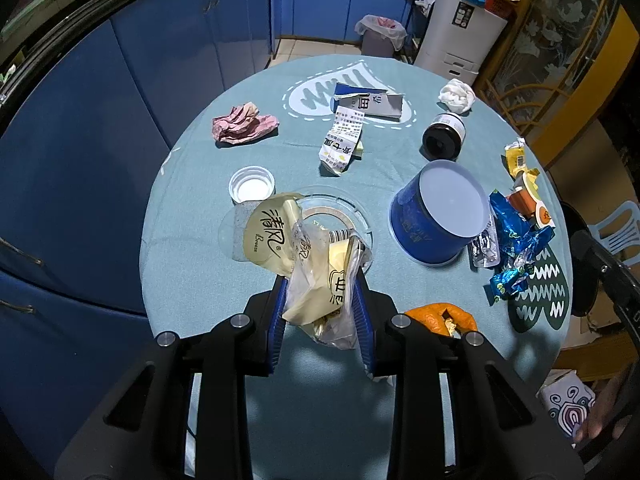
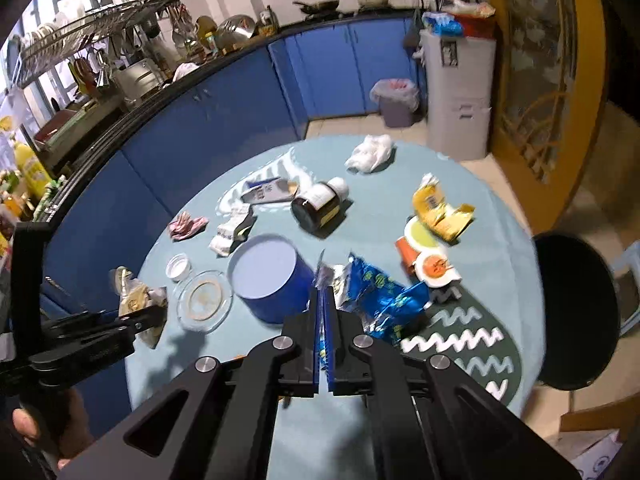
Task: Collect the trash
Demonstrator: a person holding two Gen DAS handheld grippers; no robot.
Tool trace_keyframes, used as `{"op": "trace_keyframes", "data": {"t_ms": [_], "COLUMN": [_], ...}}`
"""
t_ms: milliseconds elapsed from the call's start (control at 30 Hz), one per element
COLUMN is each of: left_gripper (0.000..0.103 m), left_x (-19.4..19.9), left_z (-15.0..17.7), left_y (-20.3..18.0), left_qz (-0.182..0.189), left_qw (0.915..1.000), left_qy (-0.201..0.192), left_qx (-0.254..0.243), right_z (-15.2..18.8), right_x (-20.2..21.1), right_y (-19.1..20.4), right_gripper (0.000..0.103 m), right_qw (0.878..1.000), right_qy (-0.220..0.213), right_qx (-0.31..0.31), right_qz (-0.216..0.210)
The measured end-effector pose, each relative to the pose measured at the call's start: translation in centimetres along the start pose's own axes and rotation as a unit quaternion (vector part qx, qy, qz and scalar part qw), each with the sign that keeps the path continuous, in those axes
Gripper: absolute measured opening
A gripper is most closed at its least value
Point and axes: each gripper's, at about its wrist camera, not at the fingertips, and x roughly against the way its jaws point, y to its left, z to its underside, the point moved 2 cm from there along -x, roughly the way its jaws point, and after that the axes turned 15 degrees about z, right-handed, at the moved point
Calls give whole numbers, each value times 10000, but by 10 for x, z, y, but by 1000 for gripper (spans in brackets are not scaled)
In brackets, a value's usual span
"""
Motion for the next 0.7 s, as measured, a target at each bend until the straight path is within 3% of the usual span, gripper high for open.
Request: {"op": "trace_keyframes", "data": {"t_ms": [133, 233, 333, 433, 567, 700], "left_gripper": [33, 33, 33, 33, 33, 33], "left_x": [0, 0, 1, 2, 2, 4], "left_z": [0, 1, 1, 2, 2, 2], "left_y": [0, -1, -2, -2, -3, -6], "left_qz": [10, 0, 1, 1, 11, 5], "left_qw": [10000, 10000, 10000, 10000, 10000, 9999], "left_qy": [-3, -12, -30, -45, -50, -74], "left_qx": [-26, -18, -23, -18, -45, -87], "right_z": [0, -3, -5, -5, -5, -5], "right_x": [-2, -6, -11, -14, -6, 3], "right_y": [2, -3, -10, -29, -27, -12], "right_gripper": [3, 3, 3, 3, 1, 0], "right_qw": [9992, 9991, 9995, 9839, 9905, 9916], "right_qy": [35, 66, 159, 532, 187, -134], "right_qx": [55, -29, 25, -549, -601, -354], "right_qz": [-386, -408, 266, 1617, 1222, 1233]}}
